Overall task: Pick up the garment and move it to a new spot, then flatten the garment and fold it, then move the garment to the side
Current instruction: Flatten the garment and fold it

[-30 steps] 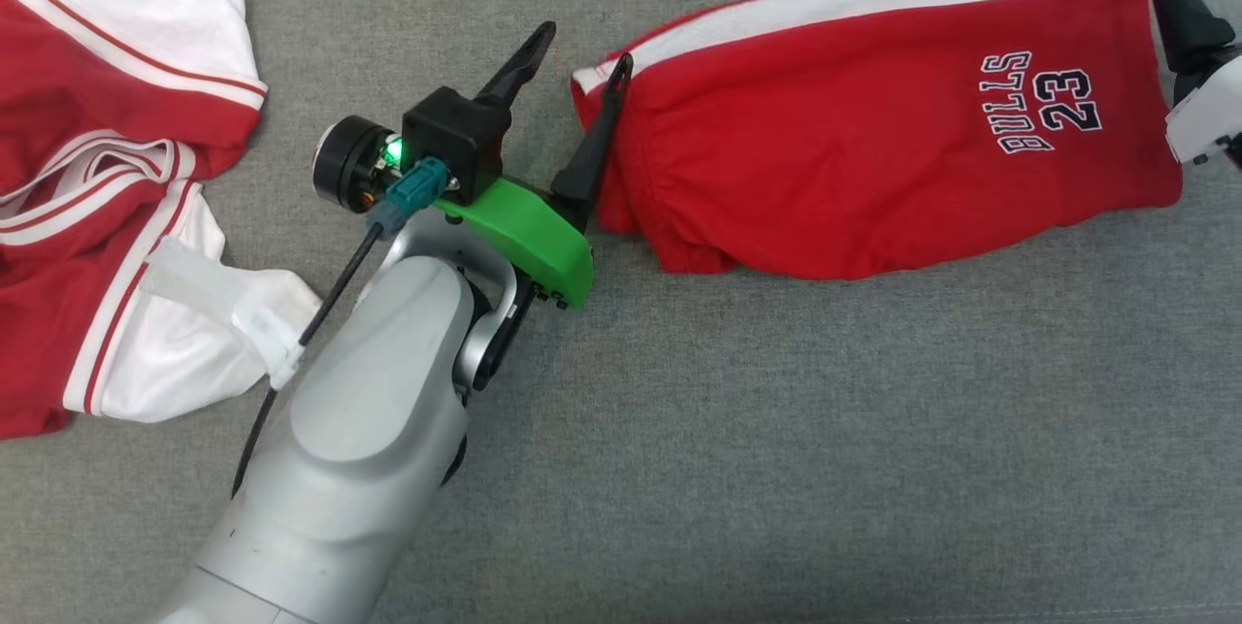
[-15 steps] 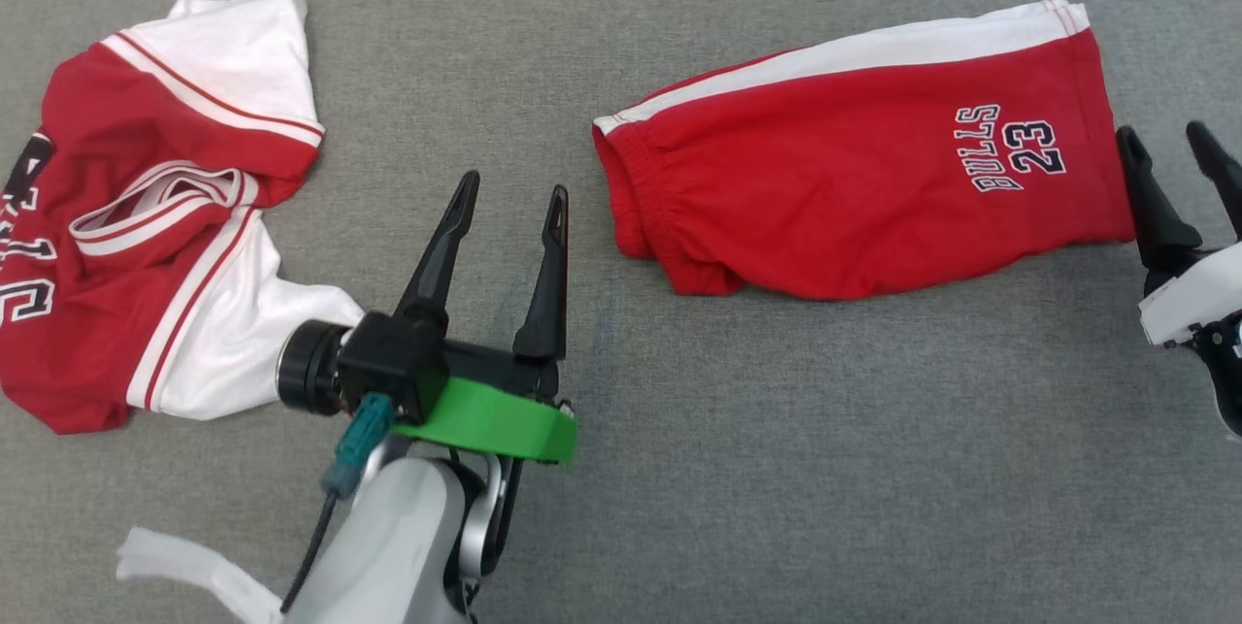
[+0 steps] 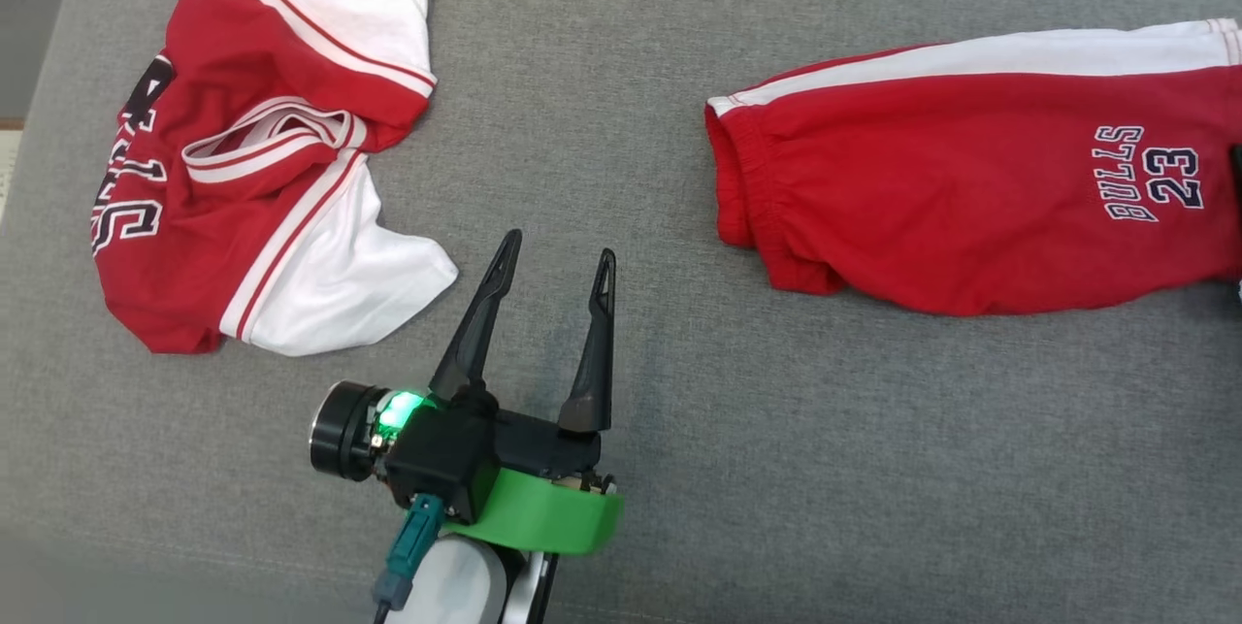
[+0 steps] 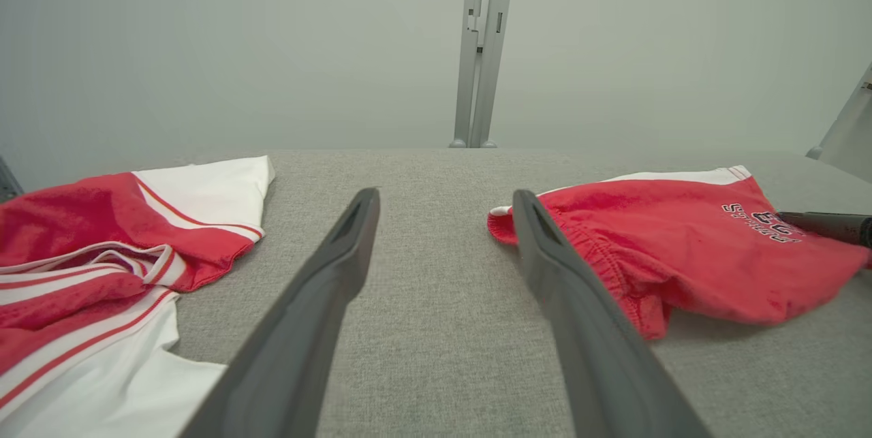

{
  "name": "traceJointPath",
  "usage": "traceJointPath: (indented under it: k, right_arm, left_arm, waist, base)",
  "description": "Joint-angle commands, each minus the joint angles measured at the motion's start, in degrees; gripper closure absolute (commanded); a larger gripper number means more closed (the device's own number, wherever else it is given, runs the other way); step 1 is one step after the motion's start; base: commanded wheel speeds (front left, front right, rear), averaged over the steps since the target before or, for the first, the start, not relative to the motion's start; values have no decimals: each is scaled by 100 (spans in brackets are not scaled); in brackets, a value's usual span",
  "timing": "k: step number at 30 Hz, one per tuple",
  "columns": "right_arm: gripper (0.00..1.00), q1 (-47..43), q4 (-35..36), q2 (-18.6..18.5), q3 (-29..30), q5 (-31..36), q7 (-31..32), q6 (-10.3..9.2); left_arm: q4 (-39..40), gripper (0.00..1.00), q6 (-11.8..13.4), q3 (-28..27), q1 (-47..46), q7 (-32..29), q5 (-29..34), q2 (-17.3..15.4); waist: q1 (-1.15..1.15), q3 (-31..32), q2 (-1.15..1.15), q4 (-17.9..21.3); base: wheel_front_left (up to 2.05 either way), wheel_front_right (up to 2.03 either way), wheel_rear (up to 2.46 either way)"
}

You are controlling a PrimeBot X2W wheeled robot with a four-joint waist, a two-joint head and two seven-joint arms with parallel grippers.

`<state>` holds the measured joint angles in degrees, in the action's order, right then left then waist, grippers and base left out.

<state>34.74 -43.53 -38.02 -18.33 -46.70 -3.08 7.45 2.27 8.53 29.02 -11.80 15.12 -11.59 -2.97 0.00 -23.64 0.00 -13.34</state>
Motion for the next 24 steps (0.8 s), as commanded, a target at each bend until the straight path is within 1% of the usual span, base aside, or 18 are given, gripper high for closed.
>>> traceJointPath:
  k: [1, 5, 11, 16, 17, 18, 19, 20, 21, 24]
  right_arm:
    - [0, -79, -121, 186, -142, 28, 146, 7]
    - [0, -154, -131, 326, -341, 5, 233, 26]
    - [0, -49, 17, 253, -407, -23, -14, 28]
    - [0, -136, 151, 229, -640, -103, 189, 26]
    - [31, -180, 161, 244, -705, -136, 270, 26]
    - [51, -212, 155, 260, -748, -166, 327, 26]
    - [68, -247, 145, 278, -798, -195, 379, 27]
    - [82, -268, 136, 285, -829, -221, 411, 26]
    - [100, -282, 115, 276, -845, -244, 442, 25]
    - [100, -271, -3, 168, -828, -230, 350, -2]
  left_arm:
    - [19, 0, 49, -9, 57, 3, 83, 5]
    - [63, 0, 97, -13, 135, 3, 108, 8]
    - [27, 0, 125, -40, 259, 4, 176, 8]
    - [3, 0, 89, -51, 276, 4, 206, 7]
    - [-2, 0, 87, -47, 271, 4, 213, 7]
    - [-8, 0, 87, -41, 268, 4, 215, 7]
    - [-14, 0, 86, -32, 265, 4, 220, 7]
    - [-19, 0, 88, -26, 266, 4, 222, 7]
    - [-24, 0, 94, -20, 270, 4, 222, 7]
    - [-34, 0, 94, -28, 287, 4, 232, 6]
  waist:
    - [0, -112, 0, -157]
    - [0, -114, 0, -193]
    - [0, -74, 0, -159]
    - [0, -3, 0, -113]
    - [0, 13, 0, -106]
    - [0, 25, 0, -103]
    - [0, 41, 0, -100]
    - [0, 53, 0, -97]
    - [0, 68, 0, -93]
    - [0, 98, 0, -77]
  base:
    - [0, 0, 0]
    - [0, 0, 0]
    - [0, 0, 0]
    - [0, 0, 0]
    - [0, 0, 0]
    - [0, 0, 0]
    - [0, 0, 0]
    - [0, 0, 0]
    - [0, 0, 0]
    - [0, 0, 0]
